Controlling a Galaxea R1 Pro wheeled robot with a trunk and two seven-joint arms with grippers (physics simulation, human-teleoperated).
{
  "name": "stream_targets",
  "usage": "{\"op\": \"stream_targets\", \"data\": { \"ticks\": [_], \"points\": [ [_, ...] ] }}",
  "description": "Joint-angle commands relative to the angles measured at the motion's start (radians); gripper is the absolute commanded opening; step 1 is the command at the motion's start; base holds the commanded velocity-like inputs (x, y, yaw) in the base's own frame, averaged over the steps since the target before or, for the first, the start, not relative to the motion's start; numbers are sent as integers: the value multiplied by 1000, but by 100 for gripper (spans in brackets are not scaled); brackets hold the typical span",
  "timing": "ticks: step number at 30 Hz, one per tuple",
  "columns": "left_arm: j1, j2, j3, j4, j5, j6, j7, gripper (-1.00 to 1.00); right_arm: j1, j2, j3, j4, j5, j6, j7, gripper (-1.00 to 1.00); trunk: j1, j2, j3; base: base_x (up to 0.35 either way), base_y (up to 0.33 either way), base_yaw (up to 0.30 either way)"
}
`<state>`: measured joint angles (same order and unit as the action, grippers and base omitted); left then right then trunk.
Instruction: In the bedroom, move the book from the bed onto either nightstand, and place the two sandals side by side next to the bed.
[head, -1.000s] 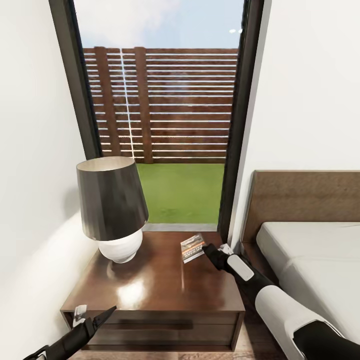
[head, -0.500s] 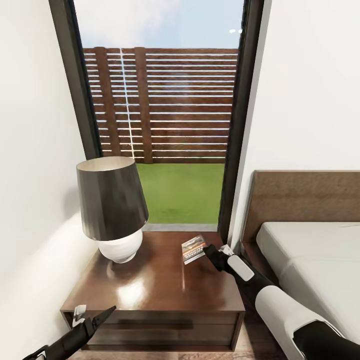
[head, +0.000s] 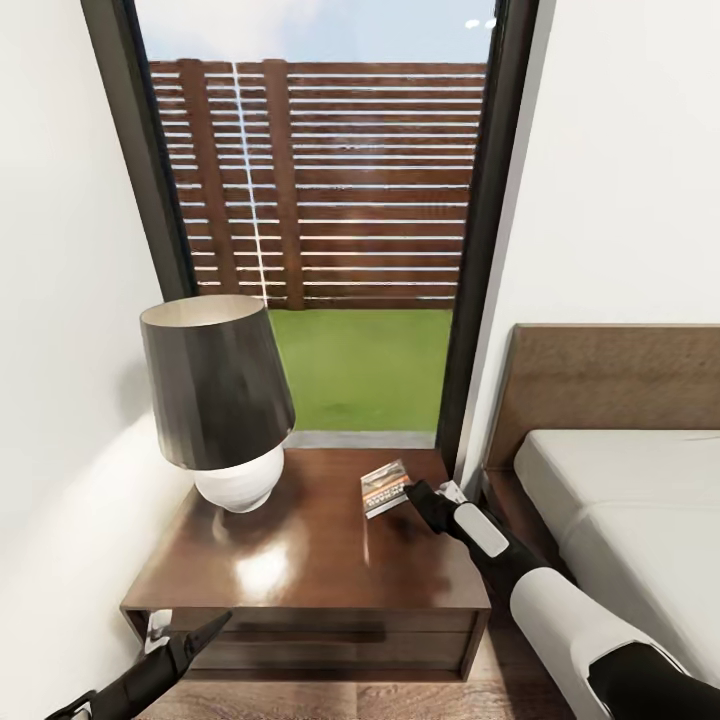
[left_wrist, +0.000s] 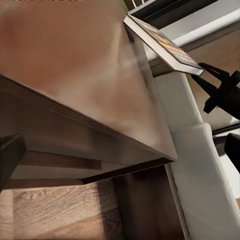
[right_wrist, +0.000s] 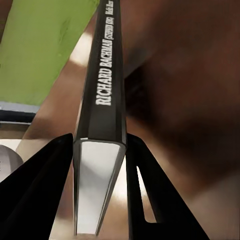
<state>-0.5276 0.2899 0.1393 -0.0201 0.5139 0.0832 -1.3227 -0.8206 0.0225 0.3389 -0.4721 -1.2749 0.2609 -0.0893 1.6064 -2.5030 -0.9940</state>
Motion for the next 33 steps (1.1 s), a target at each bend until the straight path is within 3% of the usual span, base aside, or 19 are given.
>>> {"op": "stream_targets", "data": {
  "ticks": [1,30,31,33],
  "points": [
    [0,0,7,0,-6,9,-4,100,0,-1,9,46,-6,1,-9,-100,0,0,-1,0,0,0],
    [0,2,8,0,-5,9,-4,100,0,1,9,44,-8,2,-7,-100,0,0,-1,0,0,0],
    [0,2,8,0,-5,9,-4,100,1,1,8,44,-8,2,-7,100,0,0,-1,0,0,0],
    [0,2,8,0,-5,9,-4,100,1,1,9,44,-8,2,-8,100,0,0,-1,0,0,0]
  ]
}}
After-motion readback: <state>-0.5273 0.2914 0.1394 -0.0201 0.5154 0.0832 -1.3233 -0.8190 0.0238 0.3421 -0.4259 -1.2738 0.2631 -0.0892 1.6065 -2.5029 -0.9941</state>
